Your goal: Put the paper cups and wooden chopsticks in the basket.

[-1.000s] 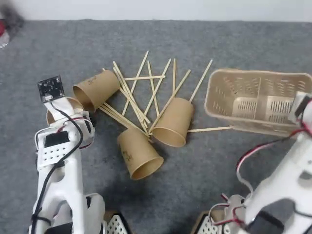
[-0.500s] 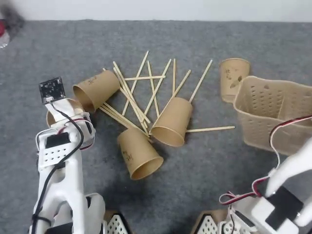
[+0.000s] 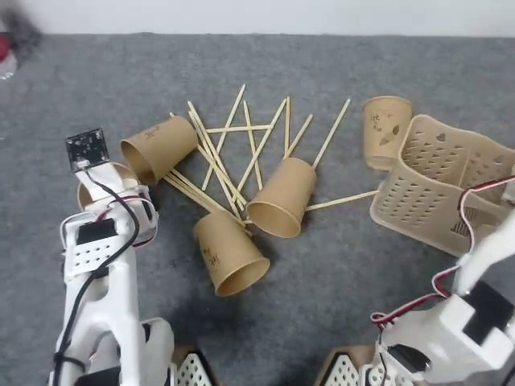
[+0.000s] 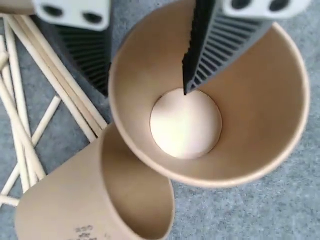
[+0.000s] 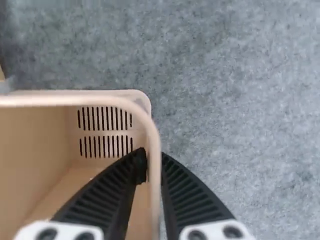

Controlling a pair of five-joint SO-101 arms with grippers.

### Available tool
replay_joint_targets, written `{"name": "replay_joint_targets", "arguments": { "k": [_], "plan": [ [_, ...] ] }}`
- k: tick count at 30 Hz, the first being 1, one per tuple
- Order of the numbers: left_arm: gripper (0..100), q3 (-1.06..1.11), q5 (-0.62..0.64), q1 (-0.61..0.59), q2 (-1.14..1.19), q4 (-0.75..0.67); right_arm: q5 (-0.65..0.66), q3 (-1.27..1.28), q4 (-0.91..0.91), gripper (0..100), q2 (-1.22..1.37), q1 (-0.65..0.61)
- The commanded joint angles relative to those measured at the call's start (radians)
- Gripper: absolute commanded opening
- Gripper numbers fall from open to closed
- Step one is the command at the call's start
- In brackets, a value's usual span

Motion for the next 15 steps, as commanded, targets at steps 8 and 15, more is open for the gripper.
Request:
{"name": "replay_joint_targets", "arguments": {
  "k": [8,15],
  "plan": [
    [22,-0.002,0.012,-0.002,-0.021,-0.025,0.189,-0.014,0.008,28.4,-0.188,0.024],
    [22,-0.031,0.012,0.015,-0.035,-0.011,0.184,-0.008,-0.001,22.8,-0.539,-0.142]
  ]
}}
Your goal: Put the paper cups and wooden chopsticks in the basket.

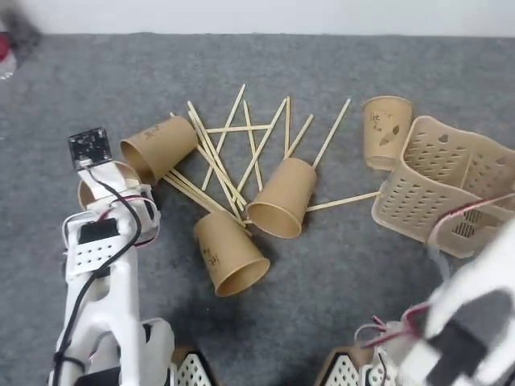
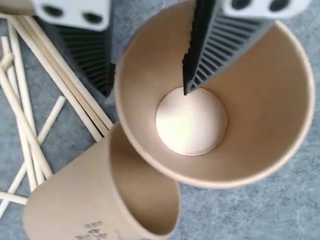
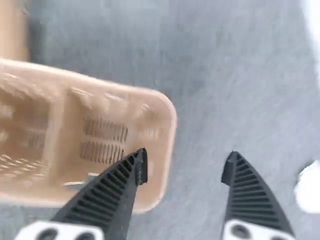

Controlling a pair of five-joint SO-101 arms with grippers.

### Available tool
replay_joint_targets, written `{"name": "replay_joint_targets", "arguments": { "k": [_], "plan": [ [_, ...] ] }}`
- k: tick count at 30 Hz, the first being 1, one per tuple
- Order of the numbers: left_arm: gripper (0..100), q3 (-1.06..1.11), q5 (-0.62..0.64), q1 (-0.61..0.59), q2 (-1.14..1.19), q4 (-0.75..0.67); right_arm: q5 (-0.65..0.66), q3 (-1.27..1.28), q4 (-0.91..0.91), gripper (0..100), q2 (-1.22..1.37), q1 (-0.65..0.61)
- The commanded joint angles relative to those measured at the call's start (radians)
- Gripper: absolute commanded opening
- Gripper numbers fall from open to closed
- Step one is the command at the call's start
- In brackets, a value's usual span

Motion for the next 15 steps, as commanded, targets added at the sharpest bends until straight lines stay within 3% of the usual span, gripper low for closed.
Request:
{"name": "replay_joint_targets", "arguments": {
  "k": [1,9,15],
  "plan": [
    [22,-0.051,0.008,0.0,-0.052,0.021,0.006,-0.002,0.01,22.7,-0.206,-0.107],
    [22,-0.332,-0.1,0.066,-0.209,0.425,0.006,0.008,0.139,22.7,-0.315,-0.174],
    [22,-0.414,-0.141,0.068,-0.209,0.446,0.009,0.008,0.216,22.7,-0.323,-0.17]
  ]
}}
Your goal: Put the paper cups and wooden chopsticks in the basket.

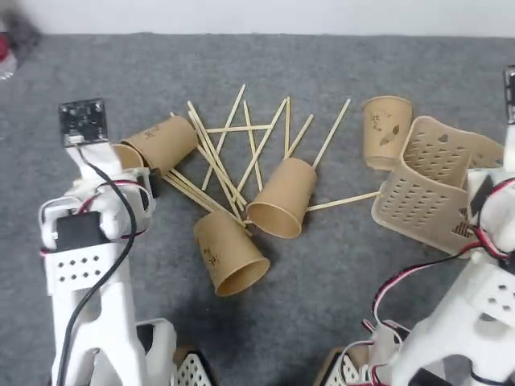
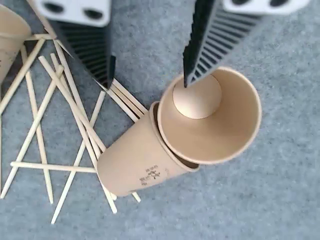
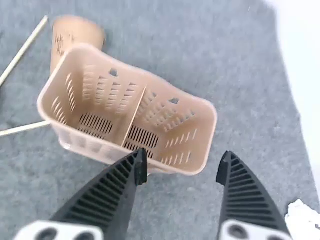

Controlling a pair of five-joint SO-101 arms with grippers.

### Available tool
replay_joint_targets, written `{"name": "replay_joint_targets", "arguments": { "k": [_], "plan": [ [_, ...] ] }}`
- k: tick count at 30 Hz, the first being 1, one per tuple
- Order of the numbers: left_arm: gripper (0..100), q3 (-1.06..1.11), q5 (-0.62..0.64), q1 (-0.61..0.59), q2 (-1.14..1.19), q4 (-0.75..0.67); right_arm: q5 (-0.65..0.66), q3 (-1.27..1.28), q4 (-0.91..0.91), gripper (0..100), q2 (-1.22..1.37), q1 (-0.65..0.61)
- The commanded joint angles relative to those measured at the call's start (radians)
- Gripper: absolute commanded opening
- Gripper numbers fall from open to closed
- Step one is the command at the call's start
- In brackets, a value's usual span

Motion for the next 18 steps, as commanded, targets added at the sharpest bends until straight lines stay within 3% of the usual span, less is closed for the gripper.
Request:
{"name": "replay_joint_targets", "arguments": {
  "k": [1,4,6,11,18],
  "plan": [
    [23,-0.084,-0.11,-0.003,-0.025,-0.005,0.009,-0.006,0.044,22.7,-0.035,-0.004],
    [27,-0.114,-0.462,-0.009,-0.023,0.058,0.009,-0.005,0.065,22.7,-0.035,-0.002],
    [27,-0.122,-0.608,-0.029,-0.023,0.084,0.005,-0.005,0.065,22.7,-0.035,0.016],
    [28,-0.142,-0.684,-0.08,0.021,0.081,0.003,-0.005,0.062,22.7,-0.035,0.036],
    [28,-0.223,-0.686,-0.115,0.316,0.018,0.009,-0.005,0.062,22.7,-0.035,0.039]
  ]
}}
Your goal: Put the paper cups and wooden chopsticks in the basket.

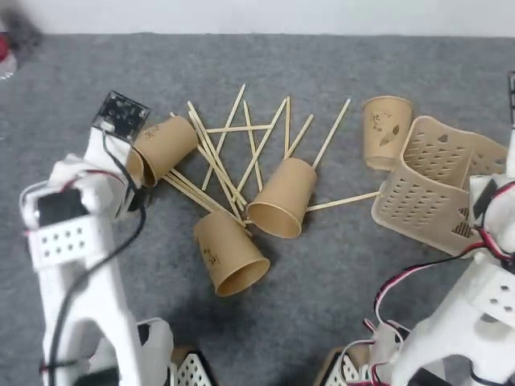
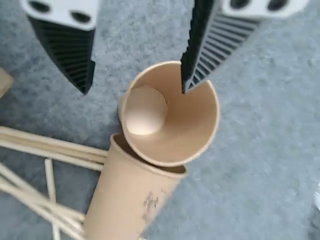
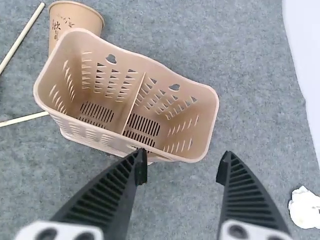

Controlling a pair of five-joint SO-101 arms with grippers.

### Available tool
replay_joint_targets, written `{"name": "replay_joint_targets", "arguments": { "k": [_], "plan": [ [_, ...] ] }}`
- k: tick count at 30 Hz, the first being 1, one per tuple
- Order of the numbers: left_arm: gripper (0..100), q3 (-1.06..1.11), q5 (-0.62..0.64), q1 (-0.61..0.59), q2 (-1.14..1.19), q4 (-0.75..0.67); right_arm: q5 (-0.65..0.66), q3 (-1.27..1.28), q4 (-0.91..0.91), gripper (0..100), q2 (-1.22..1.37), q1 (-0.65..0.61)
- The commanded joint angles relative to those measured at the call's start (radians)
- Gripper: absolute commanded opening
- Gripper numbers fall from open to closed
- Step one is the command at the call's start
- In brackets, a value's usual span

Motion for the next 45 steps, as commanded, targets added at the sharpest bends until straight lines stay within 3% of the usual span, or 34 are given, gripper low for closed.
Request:
{"name": "replay_joint_targets", "arguments": {
  "k": [1,8,15,21,23,29,33,37,45],
  "plan": [
    [28,-0.088,0.0,-0.015,0.147,-0.028,0.009,-0.005,0.028,22.7,-0.035,0.015],
    [25,-0.087,0.0,0.018,0.264,-0.063,0.003,-0.005,0.024,22.7,-0.033,0.01],
    [0,-0.087,-0.057,0.037,0.365,-0.117,0.011,-0.005,0.027,22.6,-0.033,0.018],
    [1,-0.254,-0.064,0.041,0.187,0.137,0.011,-0.005,0.012,22.1,-0.03,0.113],
    [1,-0.363,-0.064,0.074,0.086,0.233,0.008,-0.005,0.008,17.7,-0.028,0.148],
    [1,-0.604,-0.066,0.328,-0.112,0.434,0.003,-0.005,0.021,0.1,-0.035,0.248],
    [1,-0.713,-0.051,0.569,-0.083,0.542,0.003,-0.005,0.021,0.7,-0.035,0.392],
    [1,-0.8,0.123,0.735,0.014,0.526,0.009,0.061,-0.007,0.8,-0.033,0.549],
    [1,-1.19,0.302,0.999,0.296,0.505,0.009,0.557,-0.417,0.8,-0.033,0.771]
  ]
}}
